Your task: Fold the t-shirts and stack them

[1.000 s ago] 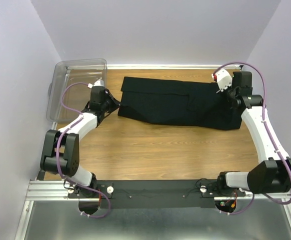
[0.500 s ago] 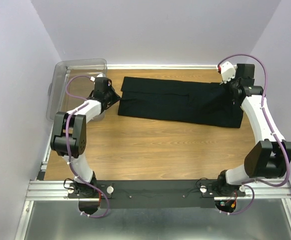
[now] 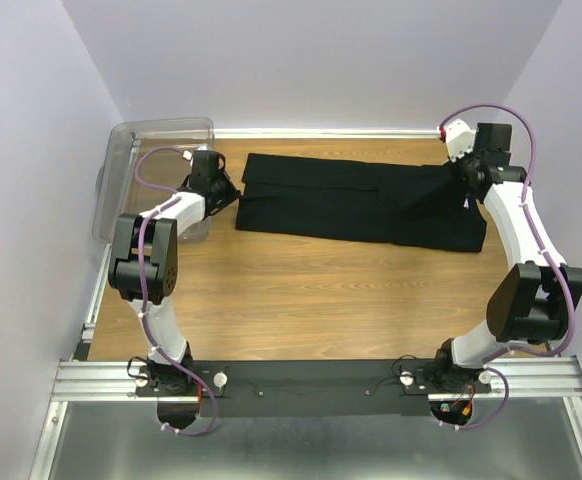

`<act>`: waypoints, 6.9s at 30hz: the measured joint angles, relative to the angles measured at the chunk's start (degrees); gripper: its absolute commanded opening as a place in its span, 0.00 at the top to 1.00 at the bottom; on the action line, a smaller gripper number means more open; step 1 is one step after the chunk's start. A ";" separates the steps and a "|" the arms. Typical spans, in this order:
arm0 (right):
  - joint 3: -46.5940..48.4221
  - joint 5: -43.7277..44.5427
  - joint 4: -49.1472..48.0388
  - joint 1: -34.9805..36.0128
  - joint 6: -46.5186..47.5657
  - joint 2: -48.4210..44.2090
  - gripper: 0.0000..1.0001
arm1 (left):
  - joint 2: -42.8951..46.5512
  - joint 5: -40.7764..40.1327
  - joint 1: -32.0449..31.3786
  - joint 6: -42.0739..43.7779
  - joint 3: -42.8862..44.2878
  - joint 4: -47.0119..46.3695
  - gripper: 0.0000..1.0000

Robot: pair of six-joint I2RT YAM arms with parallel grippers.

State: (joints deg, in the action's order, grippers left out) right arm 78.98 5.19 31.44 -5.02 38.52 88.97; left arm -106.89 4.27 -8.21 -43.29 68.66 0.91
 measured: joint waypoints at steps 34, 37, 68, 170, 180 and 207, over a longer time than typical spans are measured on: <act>9.92 -4.61 -0.96 -0.33 -1.42 10.08 1.00 | -2.54 -0.63 0.02 0.70 2.99 2.12 1.00; 11.87 -5.11 -1.01 -0.33 -1.64 11.87 0.99 | -2.54 -0.66 0.02 0.85 3.02 2.14 1.00; 26.40 -27.87 4.81 5.86 -14.60 37.11 0.43 | 50.71 7.56 1.51 26.36 -20.15 -3.04 0.33; -18.51 -15.19 -12.44 8.66 -30.42 2.34 0.46 | 56.11 5.18 1.51 30.29 -25.18 1.79 0.32; -18.25 -12.22 -11.93 8.63 -27.08 5.70 0.64 | 56.11 5.18 1.51 30.34 -25.18 1.79 0.32; -13.09 -7.41 -11.65 8.63 -24.44 7.82 0.59 | 56.11 5.18 1.51 30.42 -25.18 1.79 0.32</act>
State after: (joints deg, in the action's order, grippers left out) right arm 65.89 -2.22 19.79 3.62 14.09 96.79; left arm -50.78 9.45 -6.70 -12.86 43.48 2.70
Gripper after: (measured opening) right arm 0.416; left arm 0.682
